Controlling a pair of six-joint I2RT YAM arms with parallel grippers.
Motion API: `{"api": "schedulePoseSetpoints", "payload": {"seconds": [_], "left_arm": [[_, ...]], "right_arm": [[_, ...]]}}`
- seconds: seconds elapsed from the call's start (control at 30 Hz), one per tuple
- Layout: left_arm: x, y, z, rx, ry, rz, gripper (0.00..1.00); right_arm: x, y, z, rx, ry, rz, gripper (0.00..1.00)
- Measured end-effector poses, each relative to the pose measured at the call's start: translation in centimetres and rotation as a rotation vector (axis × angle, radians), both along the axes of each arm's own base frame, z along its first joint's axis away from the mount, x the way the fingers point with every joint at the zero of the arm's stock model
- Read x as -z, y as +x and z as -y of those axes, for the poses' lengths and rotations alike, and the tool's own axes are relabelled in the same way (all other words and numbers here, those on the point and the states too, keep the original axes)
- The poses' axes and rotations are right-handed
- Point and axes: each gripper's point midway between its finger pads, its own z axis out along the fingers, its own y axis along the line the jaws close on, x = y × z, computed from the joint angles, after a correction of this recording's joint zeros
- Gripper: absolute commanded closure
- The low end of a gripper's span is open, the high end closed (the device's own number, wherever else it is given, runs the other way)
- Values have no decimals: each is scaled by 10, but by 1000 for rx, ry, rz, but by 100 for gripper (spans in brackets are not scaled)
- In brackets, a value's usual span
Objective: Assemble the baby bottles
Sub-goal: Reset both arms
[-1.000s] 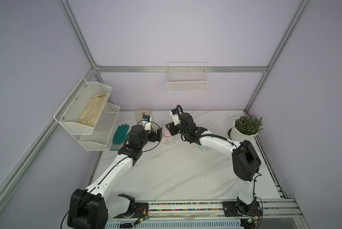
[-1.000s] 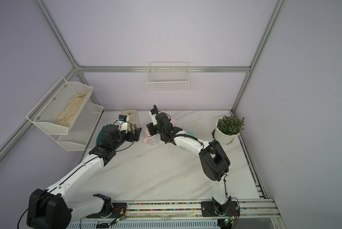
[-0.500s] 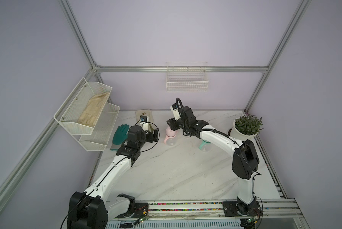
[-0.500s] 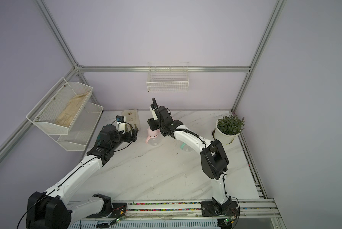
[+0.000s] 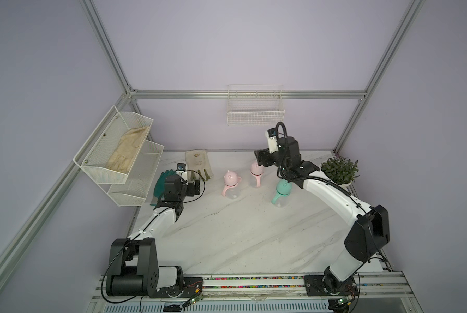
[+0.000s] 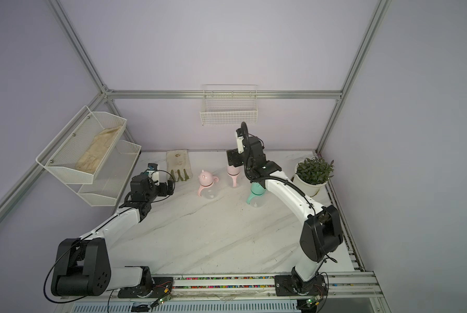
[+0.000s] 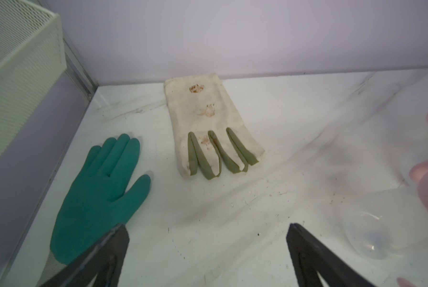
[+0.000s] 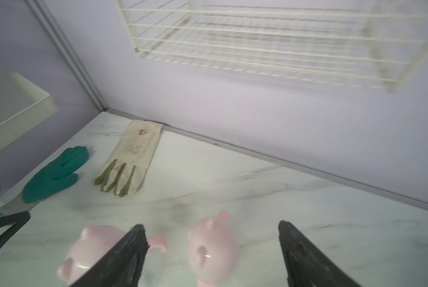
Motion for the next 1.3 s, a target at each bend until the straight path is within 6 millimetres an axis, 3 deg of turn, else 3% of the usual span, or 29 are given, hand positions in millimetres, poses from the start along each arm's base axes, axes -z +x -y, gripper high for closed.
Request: {"api": "schedulePoseSetpoints", "payload": {"seconds": [0.07, 0.13, 0.2, 0.27, 0.4, 0.5, 0.6, 0.83, 1.0, 1.17, 1.3], "left_arm": [[13, -3, -7, -12, 6, -13, 0], [19, -5, -16, -39, 8, -8, 0], [21, -3, -27, -65, 4, -2, 0], [18, -1, -36, -93, -10, 19, 0], [23, 3, -46, -118, -38, 59, 0], [43, -4, -42, -112, -56, 38, 0], [53, -9, -41, -114, -72, 34, 0], [54, -10, -36, -89, -79, 110, 0], [51, -8, -33, -80, -75, 124, 0], [50, -6, -30, -83, -60, 130, 0], [51, -6, -26, -74, -44, 128, 0]], "right_arm": [[5, 6, 43, 75, 14, 26, 10], [23, 13, 80, 142, 28, 28, 6], [58, 20, 115, 210, 38, -6, 4], [98, 22, 136, 253, 34, -55, 3], [165, 16, 146, 269, 11, -140, 3], [195, 11, 148, 275, -11, -175, 3], [203, 7, 151, 283, -22, -172, 3], [206, -14, 164, 309, -41, -117, 3], [224, -29, 183, 333, -41, -95, 3], [244, -31, 192, 332, -29, -105, 3], [239, -30, 193, 319, -8, -83, 3]]}}
